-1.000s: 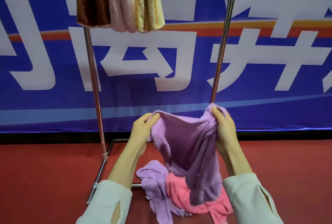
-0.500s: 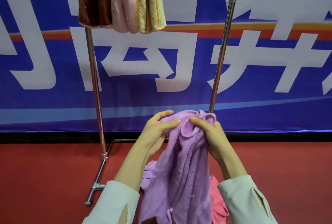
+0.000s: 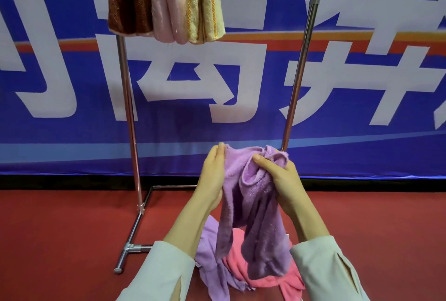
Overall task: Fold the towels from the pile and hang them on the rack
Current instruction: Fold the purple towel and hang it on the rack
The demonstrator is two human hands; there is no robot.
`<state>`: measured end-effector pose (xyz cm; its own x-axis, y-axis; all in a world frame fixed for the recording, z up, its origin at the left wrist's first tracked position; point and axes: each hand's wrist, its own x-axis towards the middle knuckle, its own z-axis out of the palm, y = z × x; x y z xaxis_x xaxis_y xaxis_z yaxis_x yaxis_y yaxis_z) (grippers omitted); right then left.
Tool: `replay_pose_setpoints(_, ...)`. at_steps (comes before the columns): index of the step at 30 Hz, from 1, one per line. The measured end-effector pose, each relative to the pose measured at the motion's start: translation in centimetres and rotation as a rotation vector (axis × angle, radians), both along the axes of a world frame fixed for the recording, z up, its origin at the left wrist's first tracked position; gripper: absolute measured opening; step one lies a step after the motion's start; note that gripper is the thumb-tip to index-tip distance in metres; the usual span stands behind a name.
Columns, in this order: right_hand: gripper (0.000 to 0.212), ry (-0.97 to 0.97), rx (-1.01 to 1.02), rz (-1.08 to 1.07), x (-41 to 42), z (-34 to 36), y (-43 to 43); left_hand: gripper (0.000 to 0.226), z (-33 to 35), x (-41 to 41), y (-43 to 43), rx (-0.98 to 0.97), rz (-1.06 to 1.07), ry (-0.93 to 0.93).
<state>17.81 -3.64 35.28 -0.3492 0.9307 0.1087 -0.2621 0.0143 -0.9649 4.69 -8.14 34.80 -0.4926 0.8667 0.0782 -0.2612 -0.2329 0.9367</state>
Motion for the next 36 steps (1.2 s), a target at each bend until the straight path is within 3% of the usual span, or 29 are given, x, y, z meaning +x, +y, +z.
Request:
replay_pose_setpoints(2, 0.002, 0.021, 0.002, 0.01, 0.0, 0.1, -0.1, 0.054, -0.3, -0.2, -0.4, -0.022, -0.256, -0.106)
replay_pose_setpoints(4, 0.003, 0.024, 0.006, 0.015, 0.1, 0.2, 0.0, 0.043, -0.5, -0.3, -1.0, -0.052, -0.444, 0.009)
replay_pose_setpoints(9, 0.008, -0.027, -0.009, 0.038, 0.3, -0.2, 0.2, 0.022, -1.0, -0.3, -1.0, -0.126, -0.273, 0.358)
replay_pose_setpoints(11, 0.016, -0.036, -0.011, 0.044, 0.2, -0.2, 0.1, 0.025, -0.8, -0.1, -0.7, -0.107, -0.154, 0.388)
replay_pose_setpoints(14, 0.017, -0.063, 0.004, 0.0, 0.1, -0.3, 0.2, 0.044, -0.4, 0.2, -0.6, -0.187, 0.099, 0.359)
replay_pose_setpoints(16, 0.022, -0.128, 0.015, -0.058, -0.1, -0.6, 0.5, 0.051, -0.3, 0.1, -0.6, -0.227, 0.159, 0.302)
replay_pose_setpoints(19, 0.025, -0.132, -0.009, -0.098, -0.4, -0.9, 0.9, 0.045, 0.0, 0.2, -1.1, -0.091, -0.124, 0.109)
replay_pose_setpoints(22, 0.027, -0.111, -0.011, -0.034, -0.4, -0.7, 0.7, 0.033, -0.1, 0.8, -1.8, -0.096, -0.374, 0.273)
replay_pose_setpoints(24, 0.032, -0.138, 0.025, -0.011, -0.3, -0.8, 0.7, 0.026, -0.4, 1.1, -1.7, -0.13, -0.259, 0.293)
replay_pose_setpoints(28, 0.02, -0.084, 0.085, 0.031, 0.1, -0.9, 0.6, 0.011, 0.1, 1.1, -1.5, -0.052, -0.104, 0.077)
replay_pose_setpoints(36, 0.006, -0.267, 0.185, 0.053, 1.3, -1.6, 1.2, 0.023, 1.5, 0.0, -1.6, -0.039, 0.176, -0.165)
